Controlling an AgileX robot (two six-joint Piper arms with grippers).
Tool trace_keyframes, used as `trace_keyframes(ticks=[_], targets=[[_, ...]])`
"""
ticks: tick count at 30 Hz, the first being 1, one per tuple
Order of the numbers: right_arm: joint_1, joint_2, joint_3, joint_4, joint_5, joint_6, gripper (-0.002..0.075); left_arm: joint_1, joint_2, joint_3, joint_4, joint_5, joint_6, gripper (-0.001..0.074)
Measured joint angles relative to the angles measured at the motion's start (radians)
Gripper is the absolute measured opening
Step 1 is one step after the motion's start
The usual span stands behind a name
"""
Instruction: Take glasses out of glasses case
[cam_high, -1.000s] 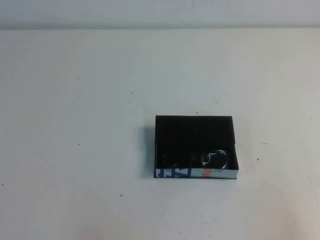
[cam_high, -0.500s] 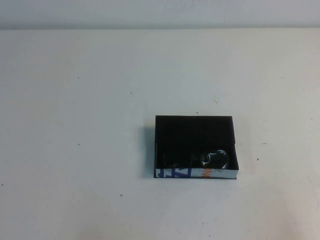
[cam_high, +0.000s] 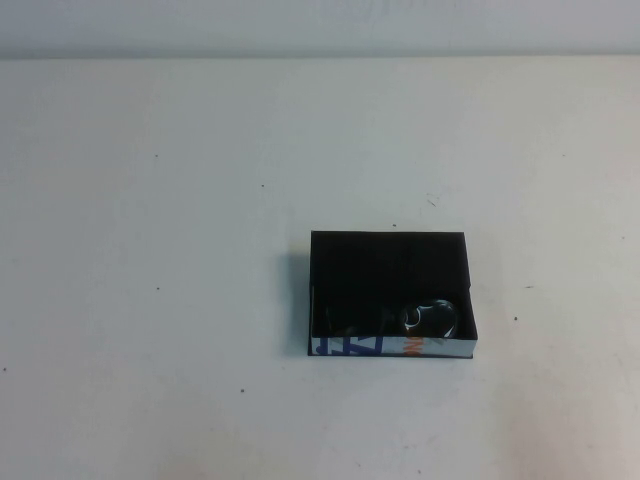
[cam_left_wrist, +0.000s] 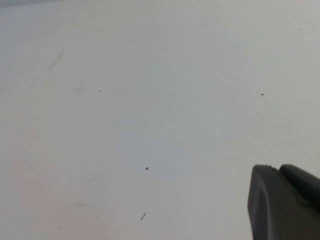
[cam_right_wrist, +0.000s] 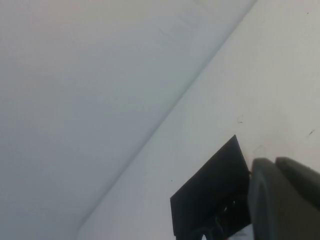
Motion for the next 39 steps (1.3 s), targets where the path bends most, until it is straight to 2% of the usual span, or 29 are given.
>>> trace_keyframes(ticks=[7, 10, 14, 17, 20, 25, 31, 34, 39], targets=[[0.0, 0.0, 0.0, 0.018, 0.022, -0.028, -0.0018, 0.0, 0.0, 0.0, 0.0, 0.0, 0.0, -0.0005], [0.0, 0.0, -0.009, 0.014, 0.096, -0.175, -0.0018, 0.0, 0.0, 0.0, 0.0, 0.0, 0.0, -0.0004], [0.0, 0.044, -0.119, 0.012, 0.187, -0.269, -0.0018, 0.0, 0.0, 0.0, 0.0, 0.0, 0.0, -0.0004], [0.0, 0.162, -0.241, 0.008, 0.214, -0.386, -0.0018, 0.0, 0.0, 0.0, 0.0, 0.0, 0.0, -0.0004], [0.0, 0.339, -0.39, -0.019, 0.303, -0.6, -0.0018, 0.0, 0.0, 0.0, 0.0, 0.0, 0.0, -0.0004], [0.0, 0.655, -0.693, -0.146, 0.541, -0.853, -0.0018, 0.0, 0.0, 0.0, 0.0, 0.0, 0.0, -0.0005], [0.017, 0.989, -1.017, -0.3, 0.872, -1.044, -0.0018, 0.0, 0.0, 0.0, 0.0, 0.0, 0.0, -0.0004], [0.085, 1.135, -1.131, -0.403, 0.929, -1.065, -0.0018, 0.0, 0.0, 0.0, 0.0, 0.0, 0.0, -0.0004], [0.23, 1.333, -1.282, -0.666, 0.954, -1.051, -0.0018, 0.0, 0.0, 0.0, 0.0, 0.0, 0.0, -0.0005]])
